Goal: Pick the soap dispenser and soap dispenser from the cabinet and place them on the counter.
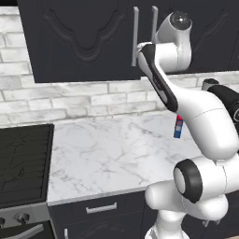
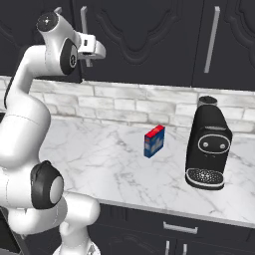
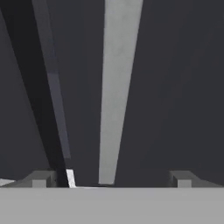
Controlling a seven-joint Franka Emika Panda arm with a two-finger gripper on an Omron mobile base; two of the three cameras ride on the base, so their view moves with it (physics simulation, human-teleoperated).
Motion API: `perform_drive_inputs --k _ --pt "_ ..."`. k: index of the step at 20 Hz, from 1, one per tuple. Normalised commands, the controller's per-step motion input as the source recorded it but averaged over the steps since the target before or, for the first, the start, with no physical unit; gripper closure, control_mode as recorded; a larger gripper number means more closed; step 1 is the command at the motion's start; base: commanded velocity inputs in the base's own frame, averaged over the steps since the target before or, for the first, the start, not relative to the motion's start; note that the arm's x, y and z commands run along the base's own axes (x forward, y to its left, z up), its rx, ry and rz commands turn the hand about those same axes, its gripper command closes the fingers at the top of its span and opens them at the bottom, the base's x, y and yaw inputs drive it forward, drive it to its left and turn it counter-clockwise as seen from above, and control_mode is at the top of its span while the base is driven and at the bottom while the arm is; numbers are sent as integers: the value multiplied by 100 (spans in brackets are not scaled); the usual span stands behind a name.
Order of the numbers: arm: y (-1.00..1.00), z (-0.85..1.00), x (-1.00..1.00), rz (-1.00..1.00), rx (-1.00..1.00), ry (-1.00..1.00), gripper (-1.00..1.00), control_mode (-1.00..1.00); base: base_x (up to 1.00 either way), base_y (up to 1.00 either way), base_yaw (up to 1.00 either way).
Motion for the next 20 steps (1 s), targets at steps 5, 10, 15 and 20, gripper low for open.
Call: perform_drive_inputs --k 5,10,15,20 --pt "-2 0 28 0 0 0 -100 -100 0 0 0" --pt "3 -2 21 0 -1 -1 -100 -100 0 0 0" --pt "6 -4 19 0 -1 -3 -100 -100 0 0 0" --pt "9 -8 18 0 0 -4 -100 -100 0 0 0"
